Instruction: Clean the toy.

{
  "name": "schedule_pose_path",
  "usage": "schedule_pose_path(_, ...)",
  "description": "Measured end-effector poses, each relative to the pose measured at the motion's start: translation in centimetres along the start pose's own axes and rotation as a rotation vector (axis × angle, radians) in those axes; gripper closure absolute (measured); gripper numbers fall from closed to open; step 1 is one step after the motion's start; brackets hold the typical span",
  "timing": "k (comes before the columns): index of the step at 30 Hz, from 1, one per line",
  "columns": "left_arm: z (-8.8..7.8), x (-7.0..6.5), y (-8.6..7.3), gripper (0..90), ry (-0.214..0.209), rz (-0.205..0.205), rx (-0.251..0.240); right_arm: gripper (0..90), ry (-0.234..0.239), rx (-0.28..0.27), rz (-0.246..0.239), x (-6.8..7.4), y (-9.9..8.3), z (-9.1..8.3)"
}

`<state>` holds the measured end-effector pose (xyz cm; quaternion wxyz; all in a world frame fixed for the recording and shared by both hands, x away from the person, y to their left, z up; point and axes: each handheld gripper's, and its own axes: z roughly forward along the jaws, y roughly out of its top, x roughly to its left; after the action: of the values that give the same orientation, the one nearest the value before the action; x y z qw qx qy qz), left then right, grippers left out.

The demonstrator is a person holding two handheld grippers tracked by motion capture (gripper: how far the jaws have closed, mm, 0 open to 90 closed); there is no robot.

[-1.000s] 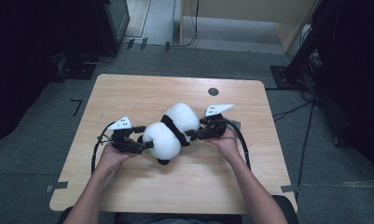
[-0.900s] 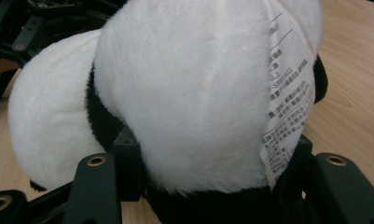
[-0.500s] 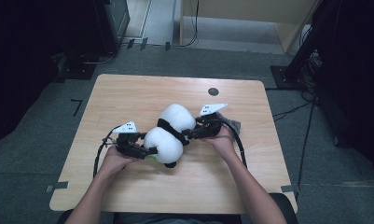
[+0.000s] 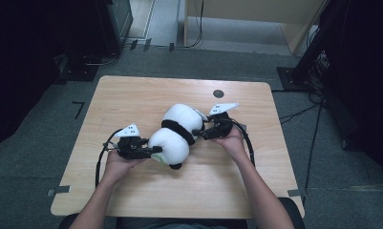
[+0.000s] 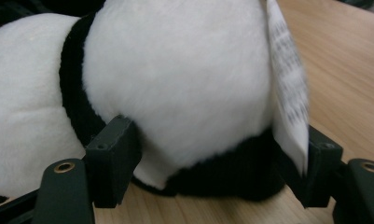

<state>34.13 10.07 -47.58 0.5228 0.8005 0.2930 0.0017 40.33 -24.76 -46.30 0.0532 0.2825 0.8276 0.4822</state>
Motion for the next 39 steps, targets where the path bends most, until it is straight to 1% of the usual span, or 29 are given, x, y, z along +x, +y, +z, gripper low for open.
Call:
schedule_pose_path(1, -0.2, 0.1, 0.1, 56.7, 0.008, -0.014, -0.014, 28.2, -0.019, -0.006, 0.009, -0.1, 0.1, -0.3)
schedule_pose_path(2, -0.4, 0.3, 0.1, 56.8, 0.024, -0.023, -0.021, 28.8, -0.032, -0.012, 0.026, -0.2, 0.1, -0.6)
schedule_pose_path(3, -0.6, 0.5, 0.1, 56.8, 0.045, -0.028, -0.029, 30.4, -0.036, -0.029, 0.045, -0.4, 0.0, -1.0)
schedule_pose_path(4, -0.8, 0.8, 0.0, 56.8, 0.043, -0.049, -0.048, 31.2, -0.047, -0.039, 0.06, -0.6, -0.1, -1.4)
schedule_pose_path(6, -1.3, 1.0, 0.1, 56.5, 0.062, -0.06, -0.073, 31.2, -0.086, -0.039, 0.083, -1.1, -0.5, -2.0)
schedule_pose_path(8, -1.5, 1.0, 0.3, 56.3, 0.093, -0.058, -0.095, 30.0, -0.14, -0.034, 0.095, -1.5, -0.9, -2.7)
schedule_pose_path(9, -1.5, 1.0, 0.4, 56.2, 0.1, -0.064, -0.109, 29.7, -0.16, -0.034, 0.102, -1.6, -1.1, -3.0)
schedule_pose_path(11, -1.6, 0.9, 0.5, 55.9, 0.118, -0.068, -0.133, 29.7, -0.204, -0.04, 0.136, -1.9, -1.4, -3.8)
schedule_pose_path(12, -1.7, 0.9, 0.6, 55.8, 0.128, -0.065, -0.143, 29.8, -0.224, -0.039, 0.144, -2.0, -1.6, -4.1)
schedule_pose_path(13, -1.7, 0.9, 0.8, 55.4, 0.147, -0.069, -0.167, 30.3, -0.261, -0.032, 0.146, -2.2, -1.9, -4.6)
schedule_pose_path(14, -1.7, 0.9, 0.8, 55.3, 0.147, -0.069, -0.167, 30.3, -0.261, -0.032, 0.146, -2.2, -1.9, -4.6)
schedule_pose_path(16, -1.6, 1.0, 1.0, 55.0, 0.159, -0.078, -0.191, 30.8, -0.299, -0.024, 0.147, -2.3, -2.4, -5.1)
schedule_pose_path(17, -1.5, 1.1, 1.0, 54.9, 0.162, -0.079, -0.197, 31.5, -0.318, -0.019, 0.154, -2.4, -2.7, -5.2)
schedule_pose_path(19, -1.4, 1.1, 1.2, 54.6, 0.169, -0.083, -0.198, 32.3, -0.35, 0.003, 0.153, -2.6, -3.2, -5.1)
schedule_pose_path(22, -1.3, 1.1, 1.3, 54.2, 0.175, -0.1, -0.193, 38.0, -0.369, 0.019, 0.177, -3.3, -3.9, -5.2)
schedule_pose_path(23, -1.2, 1.2, 1.4, 53.8, 0.182, -0.1, -0.194, 39.3, -0.376, 0.03, 0.187, -3.5, -4.1, -5.2)
schedule_pose_path(24, -1.1, 1.2, 1.4, 53.7, 0.183, -0.105, -0.193, 39.4, -0.383, 0.041, 0.195, -3.8, -4.4, -5.1)
schedule_pose_path(27, -1.1, 1.3, 1.5, 53.4, 0.194, -0.112, -0.198, 39.5, -0.434, 0.078, 0.203, -4.4, -5.0, -5.0)
schedule_pose_path(29, -1.1, 1.3, 1.6, 53.4, 0.206, -0.113, -0.203, 42.2, -0.44, 0.104, 0.203, -4.6, -5.3, -4.8)
schedule_pose_path(30, -1.1, 1.3, 1.6, 53.4, 0.209, -0.115, -0.211, 46.9, -0.434, 0.118, 0.204, -4.7, -5.5, -4.7)
schedule_pose_path(31, -1.2, 1.3, 1.6, 53.4, 0.212, -0.114, -0.215, 52.5, -0.44, 0.134, 0.199, -4.7, -5.6, -4.5)
schedule_pose_path(32, -1.2, 1.3, 1.6, 53.4, 0.214, -0.114, -0.219, 62.0, -0.444, 0.144, 0.197, -4.6, -5.6, -4.3)
schedule_pose_path(33, -1.2, 1.2, 1.7, 53.4, 0.215, -0.117, -0.224, 69.2, -0.436, 0.143, 0.191, -4.5, -5.6, -4.2)
schedule_pose_path(34, -1.2, 1.2, 1.7, 53.4, 0.215, -0.115, -0.224, 74.1, -0.439, 0.14, 0.193, -4.4, -5.4, -4.2)
schedule_pose_path(36, -1.2, 1.0, 1.8, 53.4, 0.217, -0.115, -0.224, 76.4, -0.413, 0.117, 0.211, -4.1, -5.1, -4.3)
schedule_pose_path(38, -1.1, 0.9, 2.0, 53.4, 0.211, -0.124, -0.236, 76.5, -0.39, 0.092, 0.224, -3.8, -4.5, -4.6)
schedule_pose_path(39, -1.1, 0.9, 2.3, 53.4, 0.216, -0.114, -0.229, 76.4, -0.38, 0.076, 0.226, -3.5, -4.2, -4.8)
